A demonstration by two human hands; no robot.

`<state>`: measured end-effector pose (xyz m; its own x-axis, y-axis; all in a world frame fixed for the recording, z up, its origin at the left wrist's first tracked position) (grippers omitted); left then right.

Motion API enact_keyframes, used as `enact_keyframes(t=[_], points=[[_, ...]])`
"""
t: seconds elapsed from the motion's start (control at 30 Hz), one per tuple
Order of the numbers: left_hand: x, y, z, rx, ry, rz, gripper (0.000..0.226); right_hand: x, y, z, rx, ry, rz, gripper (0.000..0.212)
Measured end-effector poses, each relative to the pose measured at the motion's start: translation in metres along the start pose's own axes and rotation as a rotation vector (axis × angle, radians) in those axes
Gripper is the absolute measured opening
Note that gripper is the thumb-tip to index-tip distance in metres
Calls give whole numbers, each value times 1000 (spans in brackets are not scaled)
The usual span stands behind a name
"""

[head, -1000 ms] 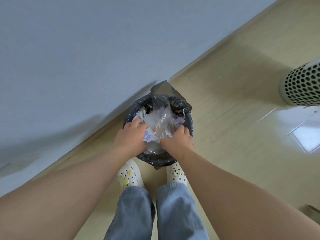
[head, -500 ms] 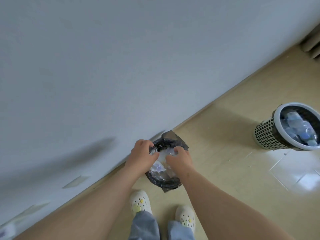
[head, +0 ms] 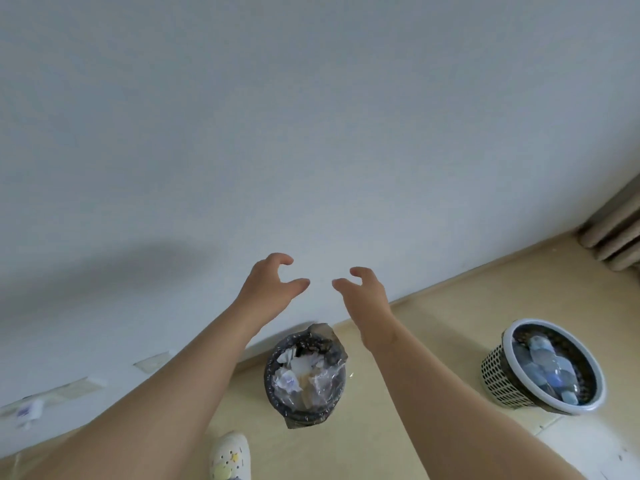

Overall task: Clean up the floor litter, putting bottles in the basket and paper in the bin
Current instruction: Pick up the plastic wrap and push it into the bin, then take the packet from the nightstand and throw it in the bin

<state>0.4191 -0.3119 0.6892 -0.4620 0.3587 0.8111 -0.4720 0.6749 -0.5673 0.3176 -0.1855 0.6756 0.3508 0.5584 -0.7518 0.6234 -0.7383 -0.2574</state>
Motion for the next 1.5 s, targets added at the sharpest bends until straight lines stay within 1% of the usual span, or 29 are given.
enact_keyframes(t=[0.2,0.33,0.47,0.63,0.77,0.9,1.17,1.37,1.5], points=[[82,-39,-35,158,87,-109,49,-59,-42,-72,-48,-185,82,50],[122,-63,-56,249,159,-187,48,-92,-55,-113,-72,-286,98,51],[142,-92,-83,332,208,-218,46,-117,-50,-154,-95,-381,78,50],[138,-148,-130,488,225,-258,43,-138,-11,-206,-177,-484,48,50],[116,-200,-182,618,216,-280,41,-141,36,-253,-269,-554,25,49],[82,-246,-245,734,191,-304,39,-126,95,-303,-377,-591,-6,49],[-20,-316,-395,917,52,-347,33,-59,229,-405,-599,-554,-121,48],[-100,-348,-511,1046,-96,-354,32,10,318,-474,-765,-492,-218,48],[-149,-363,-589,1171,-207,-366,32,53,373,-519,-876,-446,-320,47]])
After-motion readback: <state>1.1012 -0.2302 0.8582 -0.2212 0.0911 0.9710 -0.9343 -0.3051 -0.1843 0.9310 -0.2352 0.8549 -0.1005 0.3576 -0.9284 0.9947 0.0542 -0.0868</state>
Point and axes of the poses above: each hand's wrist, its own z-axis towards the middle knuckle, its own y-axis out of the palm, x = y × z, the point moved 4 cm from there along z, towards the middle knuckle, and after that the axes turned 10 degrees about y, right-handed, at the moved point
